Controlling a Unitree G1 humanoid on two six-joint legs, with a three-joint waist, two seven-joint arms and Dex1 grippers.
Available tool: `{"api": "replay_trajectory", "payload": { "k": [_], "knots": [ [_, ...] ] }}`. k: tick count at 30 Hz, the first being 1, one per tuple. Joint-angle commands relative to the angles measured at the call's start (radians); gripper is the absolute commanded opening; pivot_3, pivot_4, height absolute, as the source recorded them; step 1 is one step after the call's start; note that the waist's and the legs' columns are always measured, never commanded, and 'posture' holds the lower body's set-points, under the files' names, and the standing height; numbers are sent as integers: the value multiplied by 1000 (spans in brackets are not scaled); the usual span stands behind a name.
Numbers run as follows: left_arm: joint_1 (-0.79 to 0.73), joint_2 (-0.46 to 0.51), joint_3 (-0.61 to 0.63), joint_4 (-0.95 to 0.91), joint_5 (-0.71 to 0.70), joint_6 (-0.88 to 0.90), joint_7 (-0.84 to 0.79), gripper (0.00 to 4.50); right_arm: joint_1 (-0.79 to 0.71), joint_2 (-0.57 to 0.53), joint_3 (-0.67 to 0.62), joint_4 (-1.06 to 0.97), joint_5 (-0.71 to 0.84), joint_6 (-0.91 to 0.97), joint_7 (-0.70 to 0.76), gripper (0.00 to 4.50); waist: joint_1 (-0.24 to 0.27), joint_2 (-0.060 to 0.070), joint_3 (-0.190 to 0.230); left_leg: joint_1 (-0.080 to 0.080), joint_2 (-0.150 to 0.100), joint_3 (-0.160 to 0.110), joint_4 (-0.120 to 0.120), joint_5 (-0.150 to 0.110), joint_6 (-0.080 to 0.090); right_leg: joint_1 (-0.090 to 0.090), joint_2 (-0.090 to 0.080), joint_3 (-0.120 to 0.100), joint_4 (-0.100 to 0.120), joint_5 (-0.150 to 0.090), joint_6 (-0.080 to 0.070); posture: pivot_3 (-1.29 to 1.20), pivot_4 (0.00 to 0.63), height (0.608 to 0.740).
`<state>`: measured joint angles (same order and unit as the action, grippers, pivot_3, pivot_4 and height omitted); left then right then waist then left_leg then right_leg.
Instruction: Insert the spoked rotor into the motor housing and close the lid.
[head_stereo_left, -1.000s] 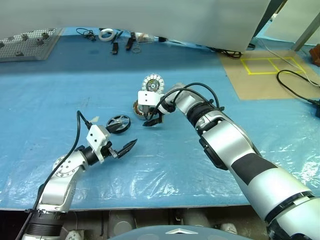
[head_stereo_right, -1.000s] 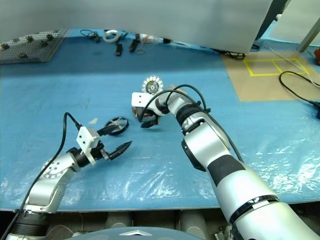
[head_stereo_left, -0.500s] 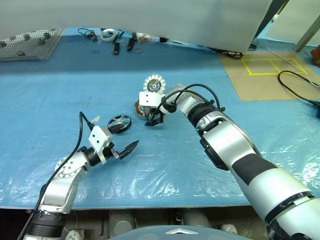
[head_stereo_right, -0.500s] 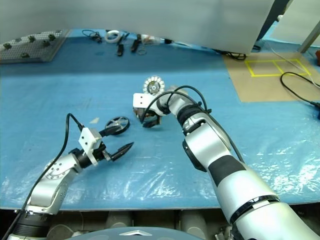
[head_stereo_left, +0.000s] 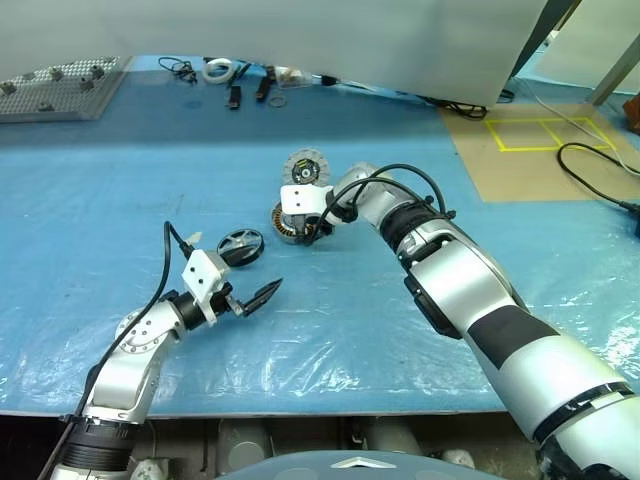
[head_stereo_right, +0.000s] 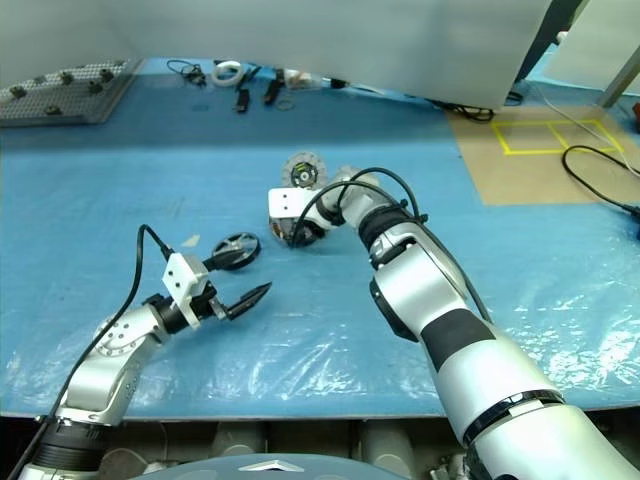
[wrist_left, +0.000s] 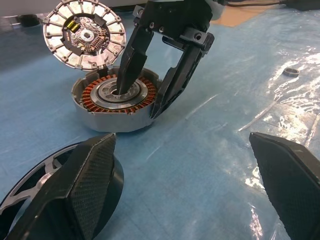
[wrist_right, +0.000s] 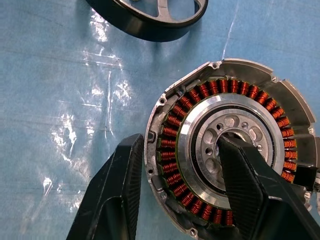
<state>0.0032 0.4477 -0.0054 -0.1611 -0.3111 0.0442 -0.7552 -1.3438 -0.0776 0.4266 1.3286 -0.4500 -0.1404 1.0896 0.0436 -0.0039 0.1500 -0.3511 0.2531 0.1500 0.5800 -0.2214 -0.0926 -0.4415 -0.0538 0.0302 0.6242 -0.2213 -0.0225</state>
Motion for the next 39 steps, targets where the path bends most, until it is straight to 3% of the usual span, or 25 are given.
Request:
{"api": "replay_trajectory", "payload": {
  "k": [1,8,11,16,21,29,39],
  "knots": [
    [-11,-2,7,-12,-4,-14,-1,4500,-2,-31,31,2,-29,13,113,2300,0,0,0,0,0,0,0,0,0,0,0,0,0,0,0,0,150,740],
    [-30,-13,-9,26,-3,-25,-23,4500,29,-90,23,-109,22,48,392,2300,0,0,0,0,0,0,0,0,1,0,0,0,0,0,0,0,150,740],
    [-69,-23,-26,57,-5,-27,-49,4500,123,-163,53,-343,96,128,518,2300,4,0,0,-1,1,0,1,0,1,1,0,-1,0,0,0,0,150,740],
    [-128,-14,-39,113,-9,-28,-106,4500,296,-318,181,-878,300,464,525,2300,6,-1,0,0,1,0,1,0,1,1,1,-1,0,1,2,0,150,740],
    [-175,-8,-43,158,-11,-26,-155,4500,389,-398,223,-1196,380,702,525,2300,-2,-1,0,2,1,0,1,0,0,1,2,1,0,2,4,0,150,740],
    [-184,-11,-48,162,-9,-14,-188,4500,451,-420,274,-1328,403,784,489,2300,4,-1,0,2,1,0,1,0,0,2,1,1,0,2,4,0,150,740],
    [-151,-7,-43,130,-9,-4,-181,4500,471,-490,289,-1347,427,707,510,2300,5,-1,0,3,0,0,1,-1,-2,3,1,1,0,2,3,0,150,740]
  ]
}}
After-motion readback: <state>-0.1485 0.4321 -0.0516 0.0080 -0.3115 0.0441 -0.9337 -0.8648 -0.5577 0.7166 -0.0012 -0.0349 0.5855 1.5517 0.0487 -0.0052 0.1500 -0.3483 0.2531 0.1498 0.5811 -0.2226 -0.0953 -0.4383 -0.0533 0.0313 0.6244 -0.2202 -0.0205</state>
